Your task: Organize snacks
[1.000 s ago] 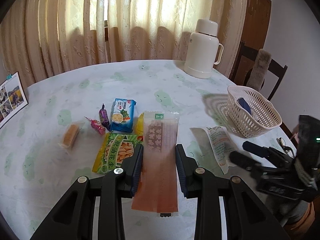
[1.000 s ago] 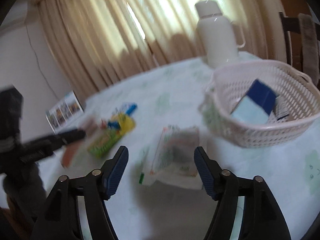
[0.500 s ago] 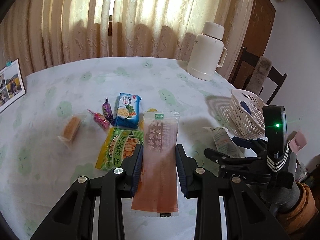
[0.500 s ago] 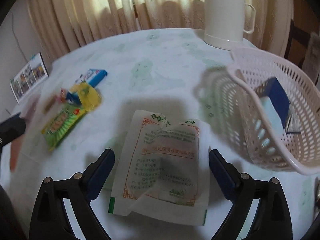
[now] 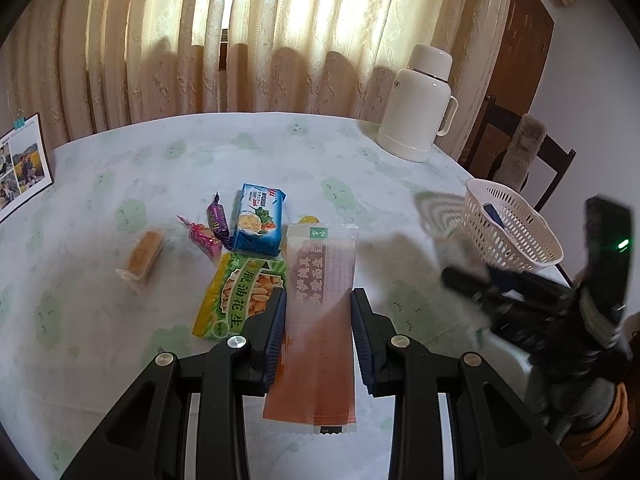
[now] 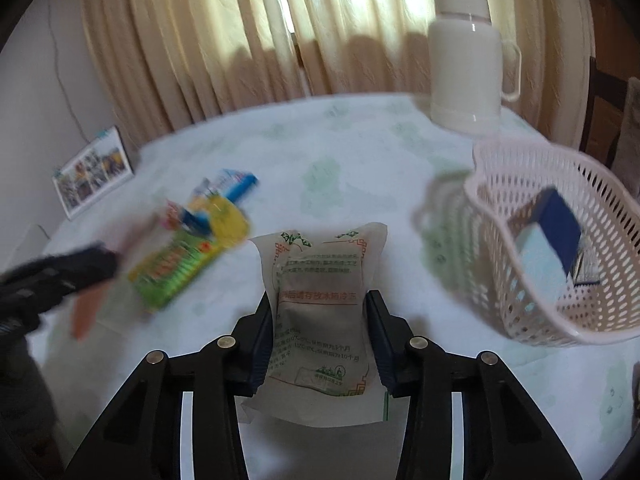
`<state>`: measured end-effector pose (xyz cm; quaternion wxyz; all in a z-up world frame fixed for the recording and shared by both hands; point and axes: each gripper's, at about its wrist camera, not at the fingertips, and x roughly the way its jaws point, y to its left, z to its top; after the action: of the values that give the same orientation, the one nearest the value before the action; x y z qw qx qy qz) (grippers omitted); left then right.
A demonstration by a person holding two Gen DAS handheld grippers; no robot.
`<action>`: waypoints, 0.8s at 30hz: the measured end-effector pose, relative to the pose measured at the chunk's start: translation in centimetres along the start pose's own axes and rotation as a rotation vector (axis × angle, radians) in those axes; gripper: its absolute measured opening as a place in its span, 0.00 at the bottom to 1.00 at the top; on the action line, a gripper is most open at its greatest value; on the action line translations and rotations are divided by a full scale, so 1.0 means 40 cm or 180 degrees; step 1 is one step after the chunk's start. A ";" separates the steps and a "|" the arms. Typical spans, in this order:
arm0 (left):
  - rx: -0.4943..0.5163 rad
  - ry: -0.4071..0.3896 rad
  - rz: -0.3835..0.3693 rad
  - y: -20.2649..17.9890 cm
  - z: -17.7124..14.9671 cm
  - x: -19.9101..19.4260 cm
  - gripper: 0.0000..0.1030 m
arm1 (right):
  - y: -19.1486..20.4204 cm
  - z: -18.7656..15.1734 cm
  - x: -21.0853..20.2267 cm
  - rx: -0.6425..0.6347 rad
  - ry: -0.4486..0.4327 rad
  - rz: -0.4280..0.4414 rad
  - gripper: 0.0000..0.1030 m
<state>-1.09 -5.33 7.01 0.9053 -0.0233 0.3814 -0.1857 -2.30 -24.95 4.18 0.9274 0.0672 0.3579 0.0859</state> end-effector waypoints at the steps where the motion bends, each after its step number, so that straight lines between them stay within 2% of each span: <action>1: 0.0003 -0.0002 -0.0004 0.000 0.000 0.000 0.28 | -0.001 0.007 -0.013 0.0021 -0.0068 0.0002 0.43; 5: 0.0006 -0.0006 -0.0007 0.000 -0.001 0.001 0.28 | -0.037 0.043 -0.082 0.0136 -0.0454 -0.0164 0.43; 8: 0.0016 0.0002 0.0006 -0.003 -0.001 0.003 0.28 | -0.084 0.073 -0.116 0.0281 -0.0619 -0.0320 0.43; 12: 0.0043 0.0035 0.0043 -0.013 0.003 0.006 0.28 | -0.167 0.097 -0.134 0.0499 -0.0732 -0.0533 0.45; 17: 0.0134 0.0031 0.0090 -0.043 0.013 0.006 0.28 | -0.287 0.108 -0.125 0.0823 -0.0765 -0.0742 0.57; 21: 0.0271 0.0012 0.0117 -0.082 0.029 0.004 0.28 | -0.344 0.096 -0.133 0.0997 -0.0803 -0.0737 0.62; 24: 0.0389 0.0014 0.0094 -0.118 0.044 0.005 0.28 | -0.368 0.082 -0.150 0.1049 -0.0886 -0.0749 0.62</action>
<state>-1.23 -9.94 9.00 0.9068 0.0381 0.3715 -0.1954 -2.80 -40.78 7.76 0.9479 0.1866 0.2412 -0.0924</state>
